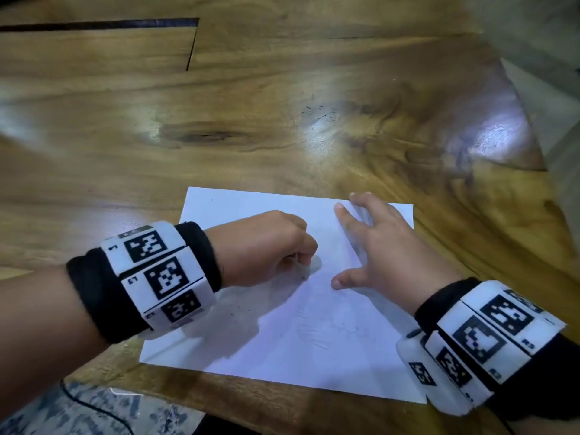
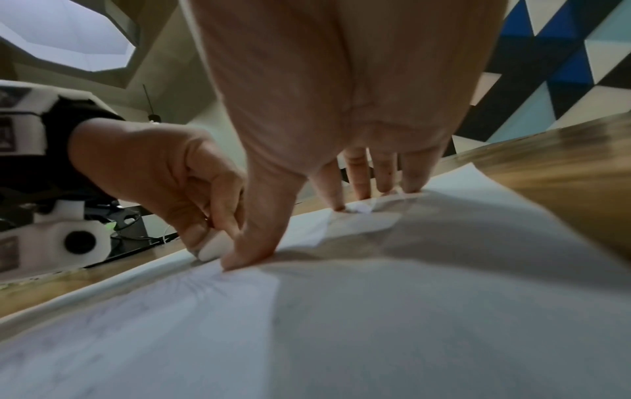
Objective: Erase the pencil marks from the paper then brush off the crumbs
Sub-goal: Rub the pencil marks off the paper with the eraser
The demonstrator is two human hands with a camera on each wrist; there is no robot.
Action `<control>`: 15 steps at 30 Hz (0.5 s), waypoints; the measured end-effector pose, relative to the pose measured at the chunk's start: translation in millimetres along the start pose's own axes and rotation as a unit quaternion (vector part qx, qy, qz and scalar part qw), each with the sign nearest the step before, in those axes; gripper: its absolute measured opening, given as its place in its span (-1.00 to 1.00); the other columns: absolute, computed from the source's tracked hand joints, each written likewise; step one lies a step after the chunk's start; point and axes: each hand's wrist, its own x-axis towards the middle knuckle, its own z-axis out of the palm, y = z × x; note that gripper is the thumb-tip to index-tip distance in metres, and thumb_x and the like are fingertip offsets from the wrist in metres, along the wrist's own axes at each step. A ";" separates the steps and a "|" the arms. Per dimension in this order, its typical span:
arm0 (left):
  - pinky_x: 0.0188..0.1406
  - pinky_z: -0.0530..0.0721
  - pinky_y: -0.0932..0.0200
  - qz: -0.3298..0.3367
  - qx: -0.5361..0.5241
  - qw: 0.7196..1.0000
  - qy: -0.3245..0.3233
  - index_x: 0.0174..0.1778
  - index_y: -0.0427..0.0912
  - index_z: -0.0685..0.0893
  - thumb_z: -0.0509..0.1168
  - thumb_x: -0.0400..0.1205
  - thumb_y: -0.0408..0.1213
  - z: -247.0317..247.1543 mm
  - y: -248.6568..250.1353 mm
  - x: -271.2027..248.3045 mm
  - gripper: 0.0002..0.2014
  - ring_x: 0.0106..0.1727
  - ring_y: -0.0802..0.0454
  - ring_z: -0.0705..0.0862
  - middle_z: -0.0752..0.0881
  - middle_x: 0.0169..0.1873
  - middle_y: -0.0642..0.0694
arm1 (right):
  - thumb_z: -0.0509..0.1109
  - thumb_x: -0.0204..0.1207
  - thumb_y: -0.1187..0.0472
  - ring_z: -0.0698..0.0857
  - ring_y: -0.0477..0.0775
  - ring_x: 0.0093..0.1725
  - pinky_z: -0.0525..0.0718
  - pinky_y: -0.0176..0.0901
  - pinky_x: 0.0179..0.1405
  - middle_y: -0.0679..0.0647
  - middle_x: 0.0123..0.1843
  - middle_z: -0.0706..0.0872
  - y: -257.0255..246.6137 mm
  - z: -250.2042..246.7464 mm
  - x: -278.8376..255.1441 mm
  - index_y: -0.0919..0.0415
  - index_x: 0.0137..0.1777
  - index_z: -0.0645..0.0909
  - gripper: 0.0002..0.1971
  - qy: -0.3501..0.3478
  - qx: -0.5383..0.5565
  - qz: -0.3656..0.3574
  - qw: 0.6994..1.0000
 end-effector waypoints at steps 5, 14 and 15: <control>-0.31 0.37 0.24 -0.013 -0.003 1.000 0.005 -0.18 -0.14 0.69 0.29 0.49 -0.41 0.0 4.7 -3.6 -0.89 -0.28 0.02 0.46 0.49 -0.32 0.01 | 0.48 0.30 -0.18 -0.24 -0.05 0.64 -0.02 -0.23 0.57 -0.10 0.66 -0.29 4.0 -0.4 -3.8 0.05 0.63 -0.18 0.09 -0.010 -0.004 0.032 0.999; -0.26 0.35 0.21 -0.052 0.045 0.995 0.075 -0.06 -0.23 0.68 0.34 0.49 -0.32 -36.2 11.1 66.2 -0.85 -0.22 0.00 0.45 0.52 -0.26 -0.05 | 0.51 0.28 -0.15 -0.23 0.01 0.64 -0.04 -0.23 0.57 -0.03 0.65 -0.29 1.8 -1.5 -3.0 0.12 0.63 -0.20 0.13 -0.022 -0.001 0.033 0.999; -0.26 0.38 0.19 -0.051 0.049 0.995 0.073 -0.07 -0.25 0.66 0.31 0.51 -0.33 -33.7 12.2 66.3 -0.88 -0.22 -0.02 0.45 0.49 -0.25 -0.05 | 0.51 0.28 -0.15 -0.23 0.01 0.64 -0.03 -0.23 0.57 -0.03 0.65 -0.29 1.4 -1.4 -2.7 0.13 0.63 -0.20 0.13 -0.020 0.001 0.032 0.999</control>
